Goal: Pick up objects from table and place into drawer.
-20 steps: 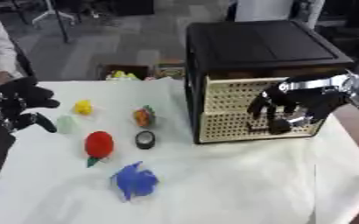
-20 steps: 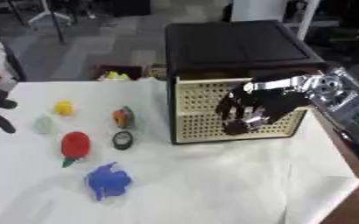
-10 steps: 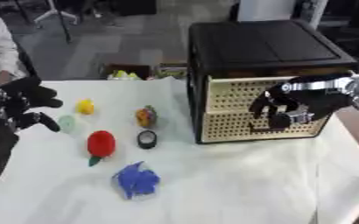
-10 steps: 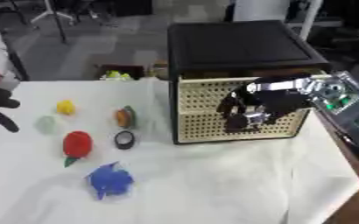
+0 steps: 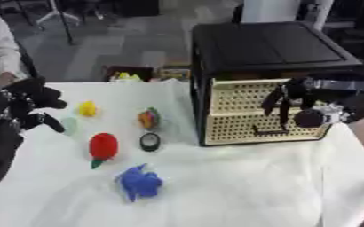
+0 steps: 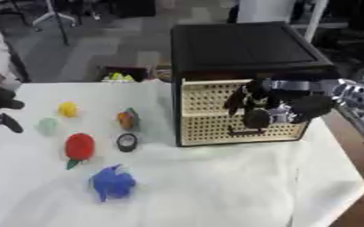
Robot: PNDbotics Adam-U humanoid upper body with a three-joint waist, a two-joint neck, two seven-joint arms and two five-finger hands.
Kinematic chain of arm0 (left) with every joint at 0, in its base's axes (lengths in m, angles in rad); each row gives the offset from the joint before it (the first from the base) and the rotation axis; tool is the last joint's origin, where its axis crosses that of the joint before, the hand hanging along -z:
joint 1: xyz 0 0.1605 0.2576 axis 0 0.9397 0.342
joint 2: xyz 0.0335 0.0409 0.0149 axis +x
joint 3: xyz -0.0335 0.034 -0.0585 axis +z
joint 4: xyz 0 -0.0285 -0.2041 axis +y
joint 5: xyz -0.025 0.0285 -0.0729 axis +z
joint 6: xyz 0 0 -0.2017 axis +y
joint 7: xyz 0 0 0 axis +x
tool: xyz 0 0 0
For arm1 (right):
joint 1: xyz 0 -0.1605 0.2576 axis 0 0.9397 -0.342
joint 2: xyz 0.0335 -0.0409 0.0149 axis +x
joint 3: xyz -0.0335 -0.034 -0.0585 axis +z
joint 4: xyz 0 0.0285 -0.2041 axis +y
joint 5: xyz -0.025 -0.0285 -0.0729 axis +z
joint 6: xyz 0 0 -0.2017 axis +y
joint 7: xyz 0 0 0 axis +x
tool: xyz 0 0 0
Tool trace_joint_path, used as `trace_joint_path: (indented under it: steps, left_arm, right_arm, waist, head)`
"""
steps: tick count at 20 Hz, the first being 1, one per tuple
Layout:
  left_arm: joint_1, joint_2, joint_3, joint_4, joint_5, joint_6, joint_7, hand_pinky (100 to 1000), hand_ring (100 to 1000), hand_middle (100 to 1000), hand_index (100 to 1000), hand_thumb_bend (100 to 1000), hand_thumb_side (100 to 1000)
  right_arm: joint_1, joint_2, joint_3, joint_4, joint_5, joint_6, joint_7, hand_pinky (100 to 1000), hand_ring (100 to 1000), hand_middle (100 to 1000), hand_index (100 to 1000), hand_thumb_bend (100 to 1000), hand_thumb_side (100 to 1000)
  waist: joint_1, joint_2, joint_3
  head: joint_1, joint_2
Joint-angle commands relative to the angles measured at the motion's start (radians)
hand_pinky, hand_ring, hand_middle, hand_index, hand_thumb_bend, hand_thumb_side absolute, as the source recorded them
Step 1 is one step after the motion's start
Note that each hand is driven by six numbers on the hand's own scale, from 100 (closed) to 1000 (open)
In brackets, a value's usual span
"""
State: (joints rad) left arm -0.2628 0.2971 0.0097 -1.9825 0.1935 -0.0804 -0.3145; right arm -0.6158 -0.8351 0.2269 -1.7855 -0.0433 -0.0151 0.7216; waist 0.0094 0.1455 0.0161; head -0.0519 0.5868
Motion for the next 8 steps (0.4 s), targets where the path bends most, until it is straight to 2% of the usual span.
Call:
trace_joint_path:
  steps: [1,2,5,6,7,8]
  left_arm:
    - [-0.004,0.01,0.01,-0.017,0.0,-0.001,0.0,532,733,708,874,135,1000]
    - [-0.004,0.01,0.011,-0.017,0.0,-0.002,0.0,532,733,709,874,134,1000]
    - [-0.001,0.01,0.014,-0.017,0.0,-0.006,0.002,534,733,709,875,134,1000]
    - [-0.001,0.01,0.015,-0.017,0.001,-0.009,0.003,537,735,712,876,135,1000]
    - [0.0,0.01,0.016,-0.017,0.003,-0.016,0.004,537,735,712,877,135,1000]
    - [0.0,0.01,0.017,-0.017,0.006,-0.022,0.004,537,736,713,881,134,1000]
  right_arm:
    - [0.012,-0.049,-0.048,-0.083,0.012,-0.016,-0.038,100,617,719,842,726,953]
    - [0.024,-0.051,-0.061,-0.101,0.014,-0.02,-0.048,100,614,711,837,717,991]
    - [0.061,-0.05,-0.113,-0.158,0.024,-0.03,-0.102,100,602,686,823,649,1000]
    - [0.073,-0.047,-0.132,-0.178,0.032,-0.031,-0.134,100,576,657,808,522,1000]
    - [0.085,-0.041,-0.156,-0.195,0.047,-0.031,-0.18,100,573,654,807,502,1000]
    - [0.094,-0.037,-0.17,-0.205,0.065,-0.032,-0.224,100,554,634,795,344,1000]
  waist:
    - [-0.001,-0.016,-0.003]
    - [-0.001,-0.016,-0.004]
    - [0.0,-0.017,-0.007]
    - [0.001,-0.018,-0.008]
    - [0.002,-0.018,-0.01]
    - [0.003,-0.019,-0.011]
  head:
    - [0.006,-0.008]
    - [0.007,-0.007]
    - [0.013,-0.003]
    - [0.015,-0.001]
    - [0.018,0.001]
    - [0.02,0.003]
